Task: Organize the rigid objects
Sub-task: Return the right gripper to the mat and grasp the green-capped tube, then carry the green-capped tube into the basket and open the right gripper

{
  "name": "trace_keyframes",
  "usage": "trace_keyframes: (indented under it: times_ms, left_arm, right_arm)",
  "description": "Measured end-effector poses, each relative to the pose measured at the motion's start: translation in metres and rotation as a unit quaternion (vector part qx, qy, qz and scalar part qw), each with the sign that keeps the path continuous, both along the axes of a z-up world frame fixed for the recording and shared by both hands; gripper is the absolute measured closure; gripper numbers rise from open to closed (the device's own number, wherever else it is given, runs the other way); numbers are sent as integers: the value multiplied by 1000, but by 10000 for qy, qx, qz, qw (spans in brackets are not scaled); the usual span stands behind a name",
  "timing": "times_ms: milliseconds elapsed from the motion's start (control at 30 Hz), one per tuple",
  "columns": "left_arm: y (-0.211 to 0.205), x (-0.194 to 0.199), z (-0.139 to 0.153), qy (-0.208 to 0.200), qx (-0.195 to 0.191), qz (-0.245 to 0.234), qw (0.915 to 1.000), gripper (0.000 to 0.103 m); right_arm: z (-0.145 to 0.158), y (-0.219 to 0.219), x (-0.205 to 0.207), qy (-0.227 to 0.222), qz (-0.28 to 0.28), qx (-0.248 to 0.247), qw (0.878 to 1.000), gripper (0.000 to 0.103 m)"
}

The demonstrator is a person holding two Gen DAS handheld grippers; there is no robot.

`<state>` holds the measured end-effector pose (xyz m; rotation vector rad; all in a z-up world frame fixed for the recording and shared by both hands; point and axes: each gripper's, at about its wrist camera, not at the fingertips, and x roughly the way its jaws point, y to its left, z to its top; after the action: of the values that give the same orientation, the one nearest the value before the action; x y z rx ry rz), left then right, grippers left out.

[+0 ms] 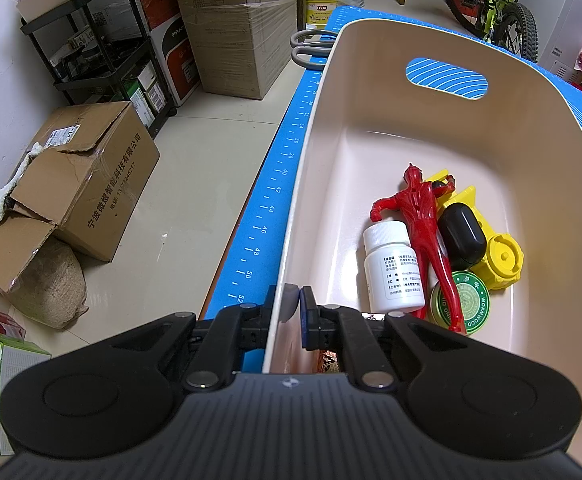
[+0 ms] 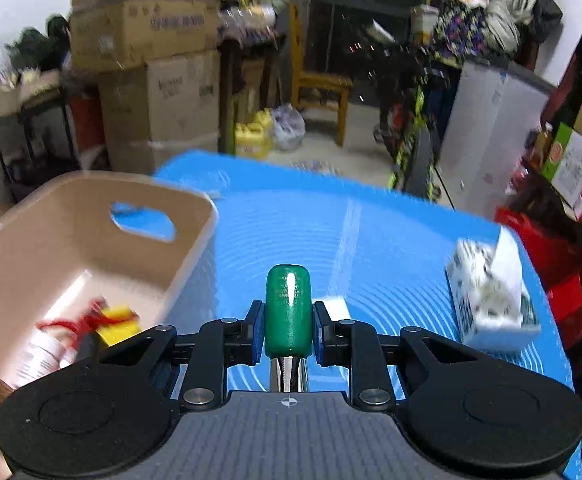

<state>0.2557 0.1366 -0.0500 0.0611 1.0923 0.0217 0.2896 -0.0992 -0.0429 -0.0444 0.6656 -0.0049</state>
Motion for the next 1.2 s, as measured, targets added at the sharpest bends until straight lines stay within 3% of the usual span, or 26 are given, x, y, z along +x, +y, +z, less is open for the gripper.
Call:
trace_keyframes:
  times_ms: [233, 467, 767, 967, 1200]
  left_arm:
    - [0, 0, 0, 0, -1, 1, 10000, 91]
    - [0, 0, 0, 0, 2, 0, 10000, 91]
    - [0, 0, 0, -2, 13, -6, 10000, 91]
    - [1, 0, 0, -3, 20, -10, 10000, 91]
    - [1, 0, 0, -7, 39, -18, 10000, 91]
  right_arm:
    - [40, 30, -11, -428, 537, 54, 9976, 70]
    - [49, 73, -7, -335, 1102, 24, 9933, 70]
    - [20, 127, 13, 362, 1553, -190, 9870, 70]
    - [-7, 150, 20, 1053, 1780, -363, 9777, 70]
    - [-25, 162, 25, 1505, 1877, -683, 9682, 70]
